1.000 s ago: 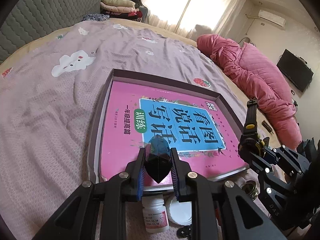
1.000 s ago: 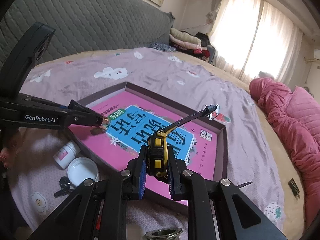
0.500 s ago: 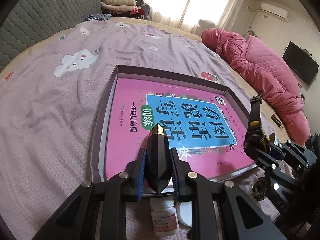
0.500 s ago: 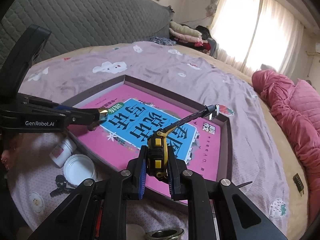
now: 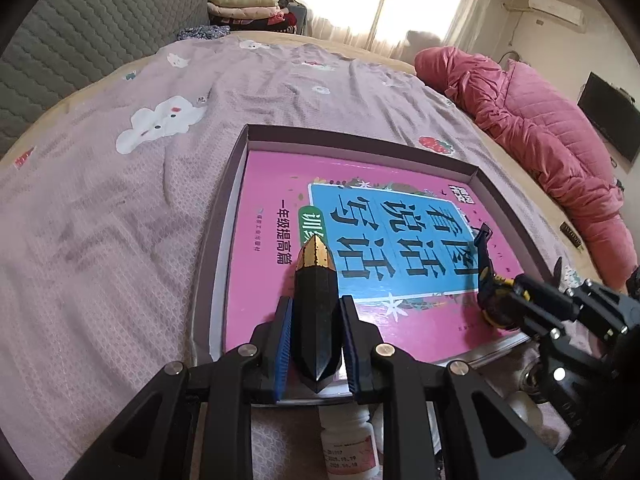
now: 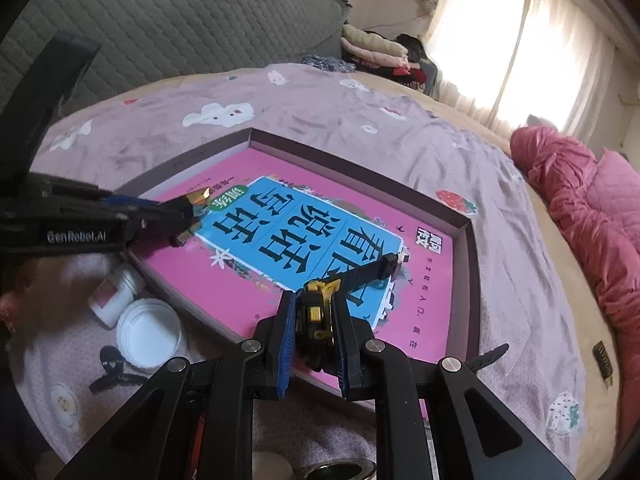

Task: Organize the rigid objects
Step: 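Lift and carry the lipstick with the left tool while the right tool carries the watch over the tray, then lower the lipstick onto the pink book with the left tool while the right tool lowers the watch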

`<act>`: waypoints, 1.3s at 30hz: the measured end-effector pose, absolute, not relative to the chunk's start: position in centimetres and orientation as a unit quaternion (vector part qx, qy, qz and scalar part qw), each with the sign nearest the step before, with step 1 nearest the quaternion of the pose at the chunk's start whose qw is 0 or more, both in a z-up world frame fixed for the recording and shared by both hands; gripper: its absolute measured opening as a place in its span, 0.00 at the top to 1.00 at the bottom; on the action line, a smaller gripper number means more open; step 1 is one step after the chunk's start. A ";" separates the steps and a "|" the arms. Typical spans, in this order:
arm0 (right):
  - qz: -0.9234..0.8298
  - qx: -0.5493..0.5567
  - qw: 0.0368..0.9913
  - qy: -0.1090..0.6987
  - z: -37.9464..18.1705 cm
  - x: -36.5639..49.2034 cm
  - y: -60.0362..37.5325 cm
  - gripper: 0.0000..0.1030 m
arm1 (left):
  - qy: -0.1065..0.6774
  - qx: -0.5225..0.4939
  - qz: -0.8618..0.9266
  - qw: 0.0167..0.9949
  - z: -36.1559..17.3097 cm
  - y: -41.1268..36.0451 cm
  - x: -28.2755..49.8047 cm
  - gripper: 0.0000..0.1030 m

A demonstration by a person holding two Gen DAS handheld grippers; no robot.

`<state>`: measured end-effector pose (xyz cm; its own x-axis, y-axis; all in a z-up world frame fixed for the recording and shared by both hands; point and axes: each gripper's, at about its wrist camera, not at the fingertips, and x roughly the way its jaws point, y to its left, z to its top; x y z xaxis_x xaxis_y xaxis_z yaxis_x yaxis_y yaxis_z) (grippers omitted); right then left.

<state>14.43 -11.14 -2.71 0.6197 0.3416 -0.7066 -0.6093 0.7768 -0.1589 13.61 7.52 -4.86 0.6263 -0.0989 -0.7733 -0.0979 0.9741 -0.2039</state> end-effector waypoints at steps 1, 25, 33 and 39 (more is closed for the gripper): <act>0.270 -0.197 0.878 0.342 -2.7 14.5 -11.2 0.83 | 0.433 -0.109 0.001 0.895 -4.9 7.4 13.6 0.78; 0.304 -0.164 0.869 0.355 -3.2 13.7 -10.1 0.82 | 0.430 -0.064 0.008 0.900 -4.6 6.7 13.4 0.78; 0.270 -0.145 0.878 0.366 -3.3 14.8 -11.7 0.82 | 0.438 -0.075 0.008 0.896 -5.0 7.1 13.7 0.78; 0.264 -0.170 0.879 0.358 -3.4 14.3 -11.4 0.81 | 0.444 -0.074 0.009 0.893 -5.1 7.2 13.8 0.78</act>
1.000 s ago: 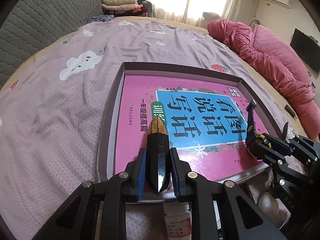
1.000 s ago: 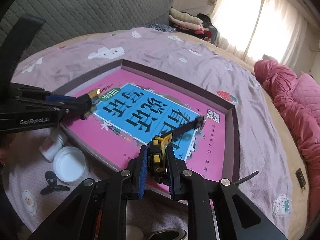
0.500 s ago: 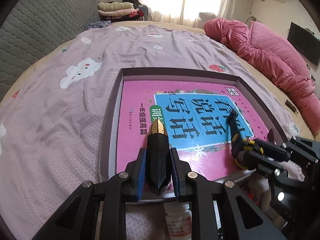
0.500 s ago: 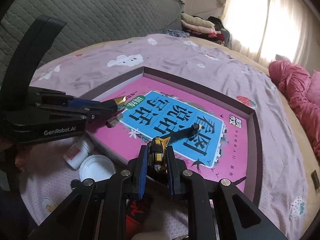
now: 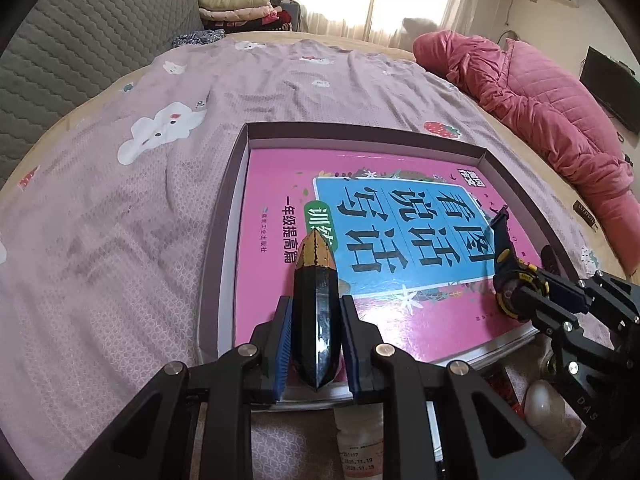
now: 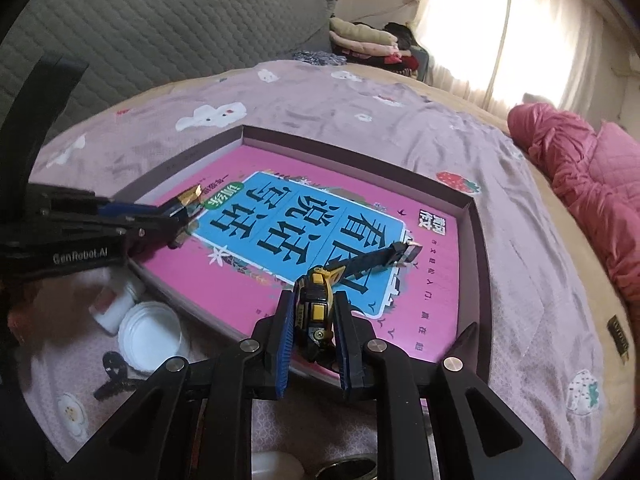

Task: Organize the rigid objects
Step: 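Lower the lipstick onto the pink book with the left tool while the right tool lowers the watch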

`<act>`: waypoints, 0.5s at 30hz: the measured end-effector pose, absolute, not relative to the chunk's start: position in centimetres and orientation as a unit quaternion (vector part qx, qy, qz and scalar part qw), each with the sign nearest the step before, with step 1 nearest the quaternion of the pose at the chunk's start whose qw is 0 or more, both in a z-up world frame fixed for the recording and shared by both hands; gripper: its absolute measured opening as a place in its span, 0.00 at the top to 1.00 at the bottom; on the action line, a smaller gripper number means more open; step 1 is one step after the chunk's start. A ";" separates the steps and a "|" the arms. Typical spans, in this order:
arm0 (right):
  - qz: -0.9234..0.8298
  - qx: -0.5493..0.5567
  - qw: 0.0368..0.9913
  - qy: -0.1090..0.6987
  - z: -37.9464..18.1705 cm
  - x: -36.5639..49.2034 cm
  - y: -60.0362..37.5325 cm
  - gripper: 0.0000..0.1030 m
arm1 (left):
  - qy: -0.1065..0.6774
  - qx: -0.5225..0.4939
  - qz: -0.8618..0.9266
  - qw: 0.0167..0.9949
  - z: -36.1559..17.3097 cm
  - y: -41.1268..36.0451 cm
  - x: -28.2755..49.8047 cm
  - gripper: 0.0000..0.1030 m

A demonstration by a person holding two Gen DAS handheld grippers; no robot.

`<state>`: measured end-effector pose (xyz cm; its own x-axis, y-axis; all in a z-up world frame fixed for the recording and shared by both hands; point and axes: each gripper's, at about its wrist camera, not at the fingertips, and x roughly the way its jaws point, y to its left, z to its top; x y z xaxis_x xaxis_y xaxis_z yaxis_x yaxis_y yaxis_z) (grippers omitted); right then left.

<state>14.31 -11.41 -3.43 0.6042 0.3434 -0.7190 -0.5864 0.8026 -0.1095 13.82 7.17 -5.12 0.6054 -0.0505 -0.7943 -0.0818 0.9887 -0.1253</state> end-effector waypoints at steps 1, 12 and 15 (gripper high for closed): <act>0.265 -0.167 0.880 0.358 -3.4 14.3 -11.5 0.81 | 0.444 -0.076 0.008 0.893 -5.1 7.2 13.8 0.78; 0.273 -0.137 0.881 0.361 -3.0 14.4 -12.3 0.76 | 0.439 -0.105 0.002 0.892 -4.9 8.1 13.8 0.78; 0.275 -0.136 0.882 0.358 -2.9 14.3 -12.3 0.70 | 0.439 -0.107 0.000 0.892 -4.9 8.1 13.8 0.77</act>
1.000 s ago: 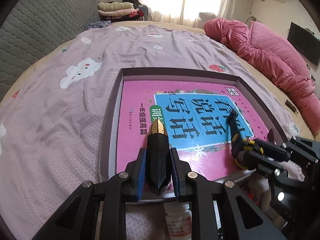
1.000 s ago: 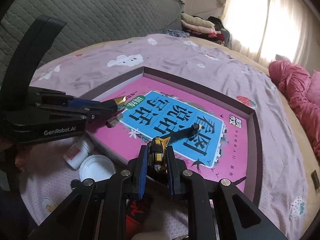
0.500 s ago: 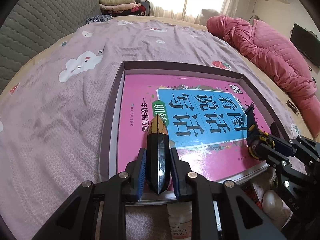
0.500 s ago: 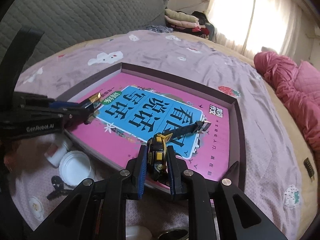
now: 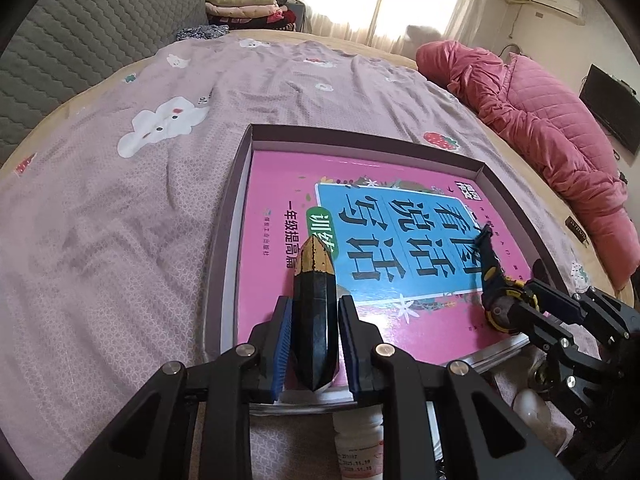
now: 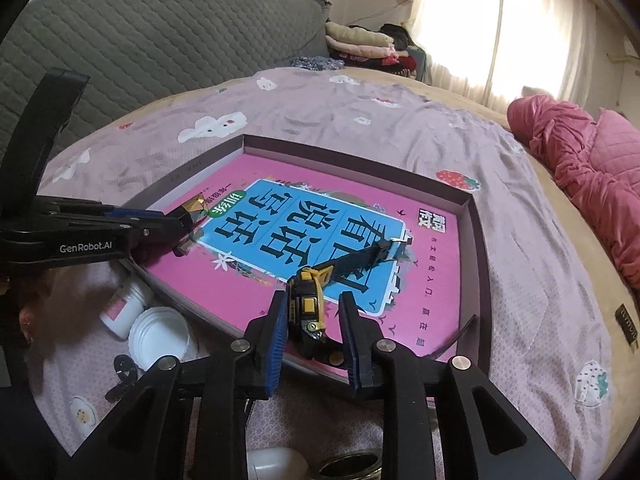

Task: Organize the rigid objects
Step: 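Lower the lipstick onto the pink book with the left tool while the right tool lowers the watch, then open the left tool releasing the lipstick while the right tool releases the watch in the tray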

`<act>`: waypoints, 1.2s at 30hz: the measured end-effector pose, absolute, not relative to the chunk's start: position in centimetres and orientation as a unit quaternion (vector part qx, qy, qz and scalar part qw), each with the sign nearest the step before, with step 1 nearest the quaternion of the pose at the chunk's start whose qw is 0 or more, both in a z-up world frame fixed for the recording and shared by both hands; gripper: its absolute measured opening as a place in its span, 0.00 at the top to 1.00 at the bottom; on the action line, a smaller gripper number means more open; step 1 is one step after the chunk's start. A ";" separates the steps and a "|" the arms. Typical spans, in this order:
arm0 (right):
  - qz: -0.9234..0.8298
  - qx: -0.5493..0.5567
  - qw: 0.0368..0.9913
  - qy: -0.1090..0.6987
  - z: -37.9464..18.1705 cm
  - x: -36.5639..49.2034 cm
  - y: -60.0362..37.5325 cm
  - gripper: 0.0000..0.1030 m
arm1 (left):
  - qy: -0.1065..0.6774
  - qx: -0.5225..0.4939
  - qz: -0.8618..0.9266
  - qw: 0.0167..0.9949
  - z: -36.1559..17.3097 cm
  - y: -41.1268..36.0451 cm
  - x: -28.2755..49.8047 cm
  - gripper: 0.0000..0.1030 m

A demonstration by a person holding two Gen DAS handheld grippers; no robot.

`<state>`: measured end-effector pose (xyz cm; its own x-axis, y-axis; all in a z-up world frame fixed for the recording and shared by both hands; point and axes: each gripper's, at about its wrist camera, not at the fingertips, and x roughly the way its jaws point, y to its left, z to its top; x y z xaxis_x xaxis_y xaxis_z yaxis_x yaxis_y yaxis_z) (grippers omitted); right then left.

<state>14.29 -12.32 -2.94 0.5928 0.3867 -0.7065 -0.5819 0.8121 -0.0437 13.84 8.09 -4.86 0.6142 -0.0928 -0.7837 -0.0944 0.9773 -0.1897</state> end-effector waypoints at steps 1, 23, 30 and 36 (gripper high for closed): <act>0.274 -0.137 0.882 0.357 -2.9 14.3 -12.3 0.68 | 0.438 -0.108 0.000 0.892 -4.8 8.1 13.8 0.77; 0.265 -0.134 0.888 0.351 -2.5 14.4 -12.9 0.52 | 0.418 -0.094 -0.019 0.903 -4.0 7.0 12.7 0.65; 0.268 -0.138 0.887 0.350 -2.5 14.3 -12.8 0.51 | 0.410 -0.094 -0.028 0.907 -3.5 6.8 12.2 0.54; 0.268 -0.137 0.888 0.347 -2.4 14.1 -12.8 0.49 | 0.402 -0.089 -0.031 0.911 -3.1 6.5 11.7 0.50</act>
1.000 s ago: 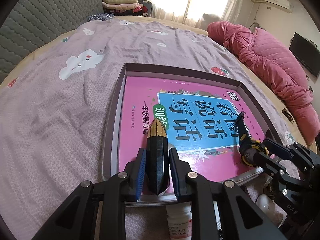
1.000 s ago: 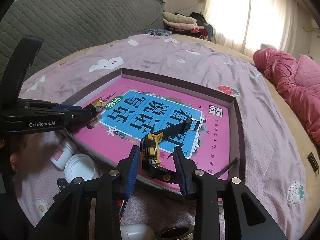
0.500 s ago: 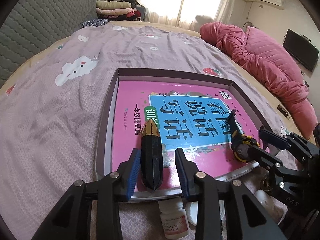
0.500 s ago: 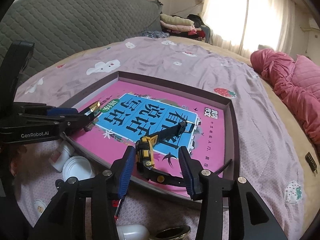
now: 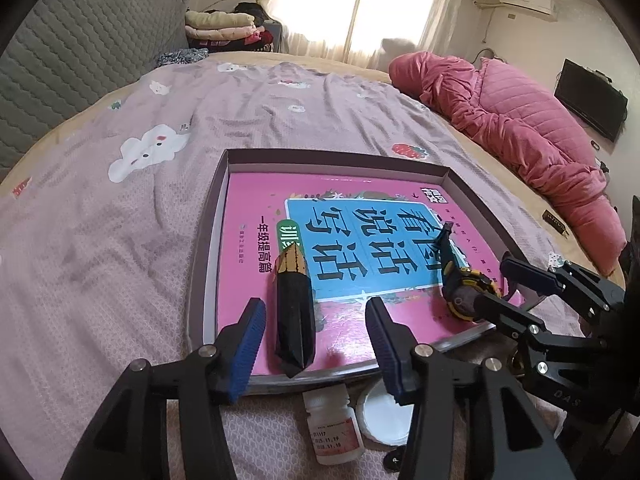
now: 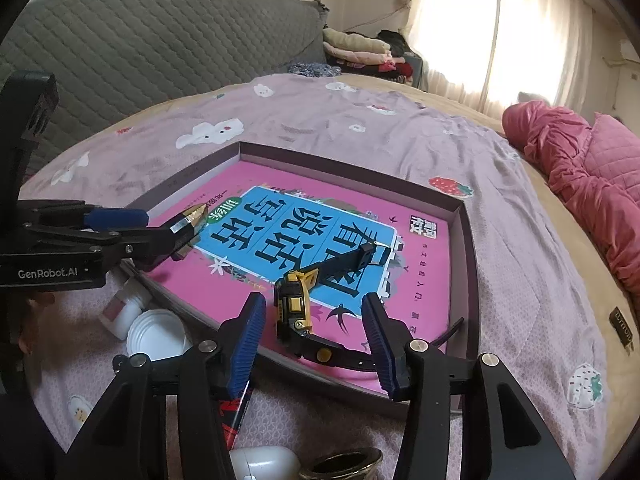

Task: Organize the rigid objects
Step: 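Open the left tool releasing the lipstick while the right tool releases the watch in the tray, then withdraw both open tools back from the tray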

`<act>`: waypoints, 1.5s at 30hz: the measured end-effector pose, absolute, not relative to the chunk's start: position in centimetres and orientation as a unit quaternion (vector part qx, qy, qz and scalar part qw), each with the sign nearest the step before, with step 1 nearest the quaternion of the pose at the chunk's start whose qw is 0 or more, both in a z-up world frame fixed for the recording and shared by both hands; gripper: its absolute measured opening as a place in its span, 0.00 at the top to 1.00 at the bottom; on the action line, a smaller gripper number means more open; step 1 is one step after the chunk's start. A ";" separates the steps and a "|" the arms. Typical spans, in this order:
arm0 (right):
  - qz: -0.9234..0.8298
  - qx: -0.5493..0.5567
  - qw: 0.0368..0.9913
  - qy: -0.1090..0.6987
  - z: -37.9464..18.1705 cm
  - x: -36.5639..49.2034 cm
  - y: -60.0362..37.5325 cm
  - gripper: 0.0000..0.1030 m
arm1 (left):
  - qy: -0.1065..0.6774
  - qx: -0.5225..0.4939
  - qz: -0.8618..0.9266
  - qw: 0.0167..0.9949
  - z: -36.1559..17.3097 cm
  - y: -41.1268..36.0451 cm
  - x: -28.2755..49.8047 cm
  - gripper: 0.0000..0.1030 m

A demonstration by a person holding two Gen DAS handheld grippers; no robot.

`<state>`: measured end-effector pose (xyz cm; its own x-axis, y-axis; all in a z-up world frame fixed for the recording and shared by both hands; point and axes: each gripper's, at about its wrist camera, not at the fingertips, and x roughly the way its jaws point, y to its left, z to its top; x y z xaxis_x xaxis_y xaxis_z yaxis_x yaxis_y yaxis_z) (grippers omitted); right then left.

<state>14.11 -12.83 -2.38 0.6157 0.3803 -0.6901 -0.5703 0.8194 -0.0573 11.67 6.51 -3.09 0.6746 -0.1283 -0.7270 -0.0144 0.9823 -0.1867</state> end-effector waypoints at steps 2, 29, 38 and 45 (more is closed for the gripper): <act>0.267 -0.135 0.889 0.347 -2.4 14.1 -12.9 0.48 | 0.400 -0.087 -0.032 0.912 -3.0 6.4 11.5 0.50; 0.253 -0.109 0.907 0.318 -0.1 14.0 -14.9 0.30 | 0.355 -0.075 0.009 0.932 -0.4 6.7 8.1 0.35; 0.244 -0.093 0.914 0.310 0.6 14.0 -15.9 0.28 | 0.343 -0.085 0.009 0.935 0.5 7.1 7.0 0.34; 0.241 -0.081 0.918 0.304 1.1 13.9 -16.7 0.28 | 0.333 -0.087 0.011 0.939 1.1 7.1 6.6 0.34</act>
